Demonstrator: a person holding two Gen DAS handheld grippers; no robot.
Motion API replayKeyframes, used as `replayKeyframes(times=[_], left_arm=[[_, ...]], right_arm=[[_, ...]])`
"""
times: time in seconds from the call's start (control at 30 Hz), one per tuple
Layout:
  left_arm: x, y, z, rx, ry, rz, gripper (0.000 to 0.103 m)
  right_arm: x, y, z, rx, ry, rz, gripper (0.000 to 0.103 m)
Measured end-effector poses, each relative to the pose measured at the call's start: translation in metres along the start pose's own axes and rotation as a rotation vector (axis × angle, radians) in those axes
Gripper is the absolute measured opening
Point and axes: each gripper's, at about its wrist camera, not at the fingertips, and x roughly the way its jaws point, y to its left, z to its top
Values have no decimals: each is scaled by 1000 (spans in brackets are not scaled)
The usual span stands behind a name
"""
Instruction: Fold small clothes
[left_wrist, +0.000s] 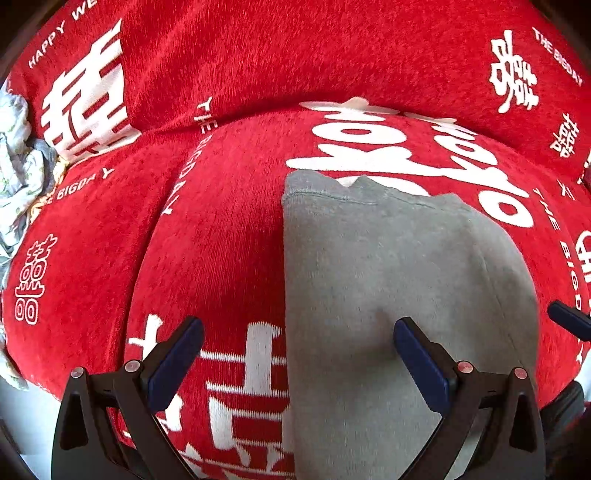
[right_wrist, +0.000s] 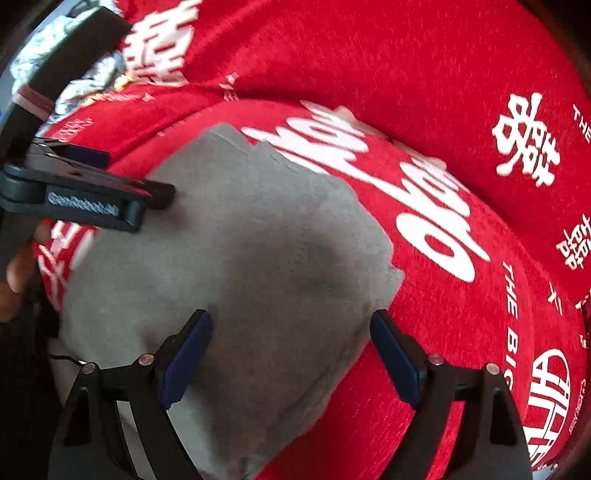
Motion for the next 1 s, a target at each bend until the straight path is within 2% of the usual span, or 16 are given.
replayKeyframes(times=[0.13, 0.27, 0.43, 0.73, 0.87, 1.0], left_arm=[[-1, -2, -9, 8, 6, 8, 103], [2, -2, -15, 7, 21, 13, 103], [6, -1, -21, 3, 25, 4, 103], [1, 2, -31, 22, 33, -6, 103], [-18, 1, -41, 48, 15, -8, 103], [-34, -7, -53, 106, -11, -32, 103]], right_arm=[[3, 28, 3, -78, -20, -5, 90], [13, 42, 2, -103, -18, 1, 90], [15, 30, -5, -49, -6, 47, 90], [4, 33, -35, -154, 10, 8, 90], [2, 29, -48, -186, 80, -18, 90], [-18, 29, -51, -196, 33, -18, 90]])
